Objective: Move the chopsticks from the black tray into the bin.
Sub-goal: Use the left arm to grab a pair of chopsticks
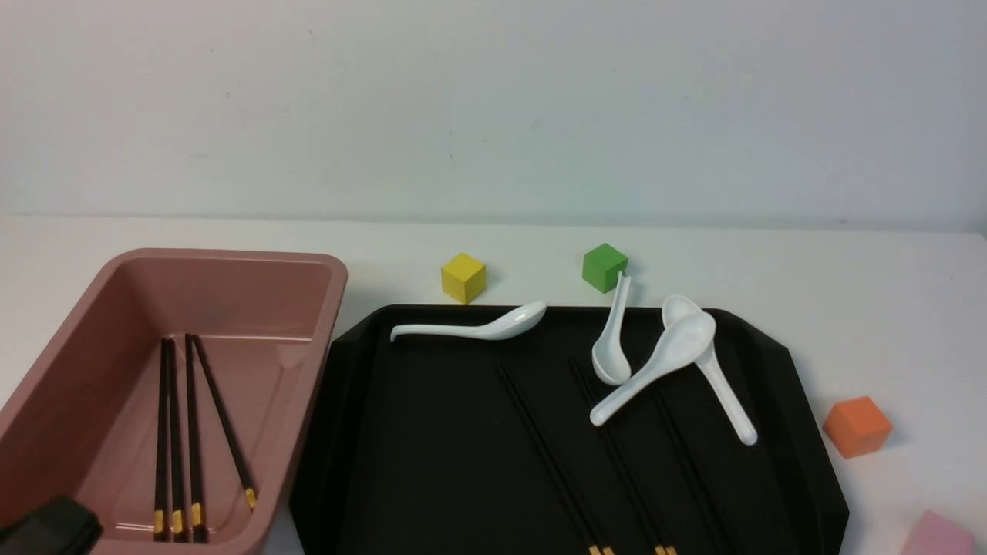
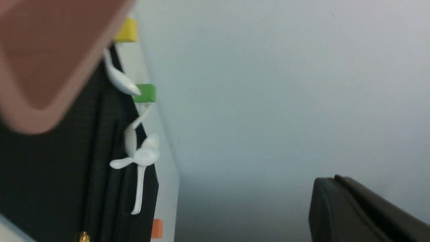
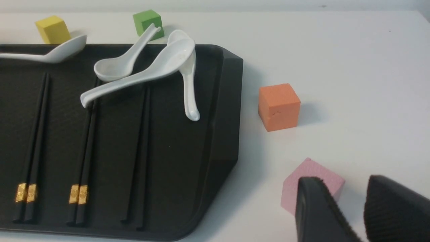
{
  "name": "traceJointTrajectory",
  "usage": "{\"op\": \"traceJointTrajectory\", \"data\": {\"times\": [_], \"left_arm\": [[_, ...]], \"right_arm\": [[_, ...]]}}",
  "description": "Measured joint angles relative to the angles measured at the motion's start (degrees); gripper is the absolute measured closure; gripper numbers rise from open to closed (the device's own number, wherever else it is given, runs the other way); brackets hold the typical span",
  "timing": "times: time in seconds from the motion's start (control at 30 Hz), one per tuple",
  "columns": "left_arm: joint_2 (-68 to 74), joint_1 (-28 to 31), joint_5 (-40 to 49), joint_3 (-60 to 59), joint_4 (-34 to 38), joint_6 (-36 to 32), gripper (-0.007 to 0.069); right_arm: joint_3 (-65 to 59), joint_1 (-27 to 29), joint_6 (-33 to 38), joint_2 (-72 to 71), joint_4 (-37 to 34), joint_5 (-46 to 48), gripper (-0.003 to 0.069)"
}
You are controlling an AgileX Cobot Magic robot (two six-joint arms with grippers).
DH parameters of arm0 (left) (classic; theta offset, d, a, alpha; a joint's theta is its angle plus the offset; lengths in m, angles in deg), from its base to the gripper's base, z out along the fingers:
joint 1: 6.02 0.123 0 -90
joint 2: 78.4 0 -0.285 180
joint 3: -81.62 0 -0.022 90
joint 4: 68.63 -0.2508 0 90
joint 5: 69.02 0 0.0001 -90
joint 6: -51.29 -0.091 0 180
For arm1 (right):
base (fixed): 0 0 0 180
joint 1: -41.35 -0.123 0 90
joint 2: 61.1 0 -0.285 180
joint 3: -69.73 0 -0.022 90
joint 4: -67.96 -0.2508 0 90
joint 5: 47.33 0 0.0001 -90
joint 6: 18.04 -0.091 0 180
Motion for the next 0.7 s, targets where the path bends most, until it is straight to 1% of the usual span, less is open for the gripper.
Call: {"op": "traceJointTrajectory", "data": {"times": [0.03,0.07,0.13,0.23,0.3,0.33,0.43,0.47,0.5,0.53,0.57,0.6,0.63,0.67,0.7], "left_arm": [[3.6,0.0,3.6,3.8,-2.0,-1.5,0.0637],[6.0,0.0,5.3,6.1,-3.5,-2.2,0.0637],[15.7,0.0,15.6,13.1,-8.9,-3.2,0.0637],[32.3,0.0,32.5,23.9,-18.7,-3.4,0.0637],[41.1,-0.1,39.2,28.2,-22.5,-4.0,0.0637],[48.0,-0.5,42.4,30.8,-24.6,-4.6,0.0637],[57.7,-4.0,42.8,34.9,-27.4,-4.3,0.0637],[61.8,-7.2,41.6,36.4,-28.4,-2.3,0.0637],[62.4,-7.8,41.3,36.6,-28.4,-2.3,0.0637],[67.2,-14.7,37.9,39.0,-31.0,3.1,0.0637],[67.2,-15.4,37.9,39.2,-31.3,3.7,0.0637],[71.2,-21.0,35.0,41.6,-34.5,9.6,0.0637],[73.3,-23.0,33.9,42.6,-36.2,12.6,0.0637],[74.4,-24.3,33.5,43.3,-37.1,14.1,0.0637],[78.4,-28.3,32.5,46.2,-40.1,19.5,0.0636]], "right_arm": [[0.0,0.0,0.0,0.0,0.0,0.0,0.0419],[0.0,0.0,0.0,0.0,0.0,0.0,0.0419],[0.0,0.0,0.0,0.0,0.0,0.0,0.0419],[0.0,0.0,0.0,0.0,0.0,0.0,0.0419],[0.0,0.0,0.0,0.0,0.0,0.0,0.0419],[0.0,0.0,0.0,0.0,0.0,0.0,0.0419],[0.0,0.0,0.0,0.0,0.0,0.0,0.0419],[0.0,0.0,0.0,0.0,0.0,0.0,0.0419],[0.0,0.0,0.0,0.0,0.0,0.0,0.0419],[0.0,0.0,0.0,0.0,0.0,0.0,0.0419],[0.0,0.0,0.0,0.0,0.0,0.0,0.0419],[0.0,0.0,0.0,0.0,0.0,0.0,0.0419],[0.0,0.0,0.0,0.0,0.0,0.0,0.0419],[0.0,0.0,0.0,0.0,0.0,0.0,0.0419],[0.0,0.0,0.0,0.0,0.0,0.0,0.0419]]}}
